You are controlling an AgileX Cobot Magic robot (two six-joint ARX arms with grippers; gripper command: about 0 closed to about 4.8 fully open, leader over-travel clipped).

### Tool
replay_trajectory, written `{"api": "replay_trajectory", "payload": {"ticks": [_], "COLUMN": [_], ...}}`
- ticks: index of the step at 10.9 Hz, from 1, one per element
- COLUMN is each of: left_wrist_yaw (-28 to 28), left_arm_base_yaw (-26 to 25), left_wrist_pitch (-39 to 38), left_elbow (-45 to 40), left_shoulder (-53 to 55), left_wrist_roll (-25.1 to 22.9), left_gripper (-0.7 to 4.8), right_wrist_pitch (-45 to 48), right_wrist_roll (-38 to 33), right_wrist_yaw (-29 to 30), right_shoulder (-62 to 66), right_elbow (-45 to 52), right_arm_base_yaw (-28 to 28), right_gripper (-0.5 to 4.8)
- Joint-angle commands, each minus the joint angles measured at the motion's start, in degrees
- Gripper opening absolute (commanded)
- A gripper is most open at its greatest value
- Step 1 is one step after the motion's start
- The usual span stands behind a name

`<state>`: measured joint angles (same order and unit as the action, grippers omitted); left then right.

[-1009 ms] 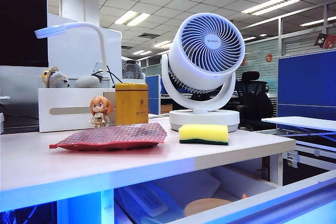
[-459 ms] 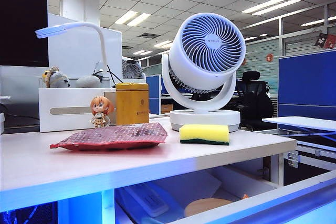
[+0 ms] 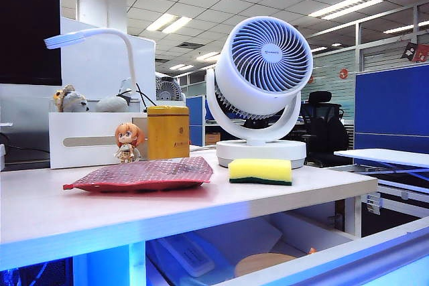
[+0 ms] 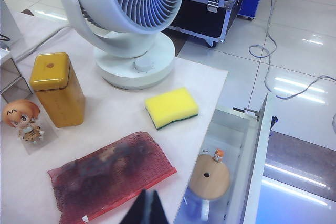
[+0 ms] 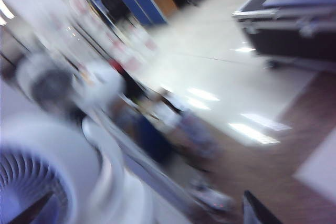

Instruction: Open the drawer, place the cleaning sponge inside, then close the drawer.

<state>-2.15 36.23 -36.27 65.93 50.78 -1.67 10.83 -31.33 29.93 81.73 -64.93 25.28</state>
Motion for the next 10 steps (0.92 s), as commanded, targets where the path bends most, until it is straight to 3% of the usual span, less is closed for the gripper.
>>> {"api": "replay_trajectory", "payload": {"ticks": [1, 3, 5, 8, 9, 10], "left_wrist_yaw": [0.0, 0.0, 0.0, 0.0, 0.0, 0.0], "left_arm_base_yaw": [0.1, 0.1, 0.1, 0.1, 0.1, 0.1], "left_wrist_pitch": [0.4, 0.5, 0.5, 0.8, 1.4, 2.1], "left_elbow": [0.3, 0.3, 0.3, 0.3, 0.3, 0.3], "left_shoulder": [0.0, 0.0, 0.0, 0.0, 0.0, 0.0], "left_wrist_roll": [0.0, 0.0, 0.0, 0.0, 0.0, 0.0], "left_gripper": [-0.05, -0.05, -0.05, -0.05, -0.05, -0.05], "right_wrist_pitch": [-6.3, -6.7, -10.2, -11.9, -12.8, -16.1], "right_wrist_roll": [10.8, 8.5, 5.4, 3.0, 3.0, 10.4], "right_wrist_yaw": [-3.6, 2.2, 2.6, 7.3, 7.0, 6.3], "right_shoulder": [-4.7, -5.3, -5.3, -5.3, -5.3, -5.4], "right_elbow": [-1.7, -1.7, -1.7, -1.7, -1.6, -1.6], "right_arm_base_yaw": [-10.1, -18.6, -24.7, -26.7, -26.7, -27.4], "right_gripper": [4.79, 4.79, 4.79, 4.79, 1.18, -0.15]}}
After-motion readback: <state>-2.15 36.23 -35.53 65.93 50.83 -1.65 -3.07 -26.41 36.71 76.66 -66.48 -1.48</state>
